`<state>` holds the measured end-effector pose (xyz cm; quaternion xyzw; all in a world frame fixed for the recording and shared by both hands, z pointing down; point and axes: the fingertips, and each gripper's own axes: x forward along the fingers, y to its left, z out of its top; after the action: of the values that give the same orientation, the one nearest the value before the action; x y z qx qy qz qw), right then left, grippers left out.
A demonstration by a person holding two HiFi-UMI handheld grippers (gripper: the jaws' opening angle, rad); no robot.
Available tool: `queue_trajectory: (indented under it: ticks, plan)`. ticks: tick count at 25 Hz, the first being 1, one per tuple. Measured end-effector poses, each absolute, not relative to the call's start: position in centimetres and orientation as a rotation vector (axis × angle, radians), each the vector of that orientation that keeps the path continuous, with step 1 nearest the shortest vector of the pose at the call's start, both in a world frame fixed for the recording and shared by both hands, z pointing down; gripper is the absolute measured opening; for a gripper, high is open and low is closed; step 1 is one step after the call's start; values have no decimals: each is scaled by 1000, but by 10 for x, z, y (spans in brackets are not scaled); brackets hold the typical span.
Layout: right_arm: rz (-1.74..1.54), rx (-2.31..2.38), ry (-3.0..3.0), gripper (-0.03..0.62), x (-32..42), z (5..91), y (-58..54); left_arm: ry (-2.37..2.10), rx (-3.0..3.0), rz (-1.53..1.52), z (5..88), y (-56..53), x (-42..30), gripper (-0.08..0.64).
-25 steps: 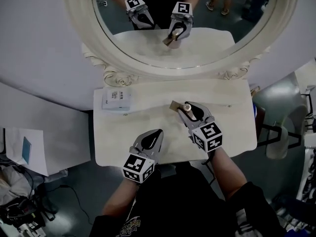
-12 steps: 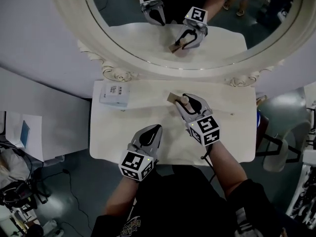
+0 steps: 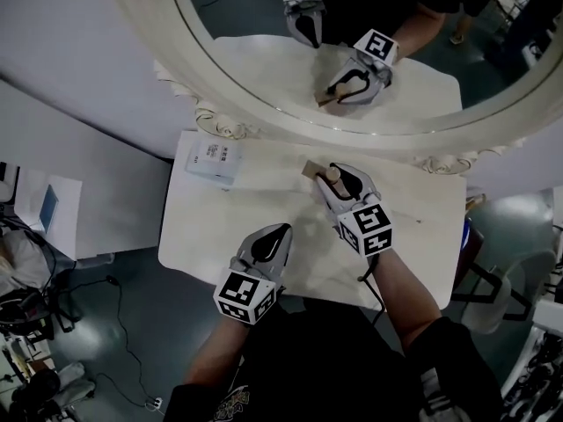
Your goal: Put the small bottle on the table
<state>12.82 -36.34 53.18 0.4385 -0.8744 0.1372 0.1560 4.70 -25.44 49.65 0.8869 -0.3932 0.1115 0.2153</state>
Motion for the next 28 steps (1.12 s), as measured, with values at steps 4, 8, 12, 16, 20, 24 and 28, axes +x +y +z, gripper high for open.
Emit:
queue_trajectory:
  ticks: [4,8,12,16,20,24,28]
  plan:
    - [381,1233,-2532,164,123,532,-370,-1141,2427,319,499,-251,42,0]
    - [345,1229,-2546,164,123,532,-375,-1167,2409,323,500,-247,43,0]
    - [311,1225,-2552,164,123,534,-379,-1180,2395,328,502,-244,44,0]
    - [273,1208,-2560,166,122,535,-379,-1185,2385,326,503,-241,48,0]
    - [260,1205,-2572,167,122,535,-381,-1188,2384,326,503,-238,52,0]
    - [263,1208,-2590,171,123,534,-381,-1198,2380,327,503,-232,54,0]
    - [317,1212,-2598,177,123,536,-380,-1201,2374,325,503,-225,52,0]
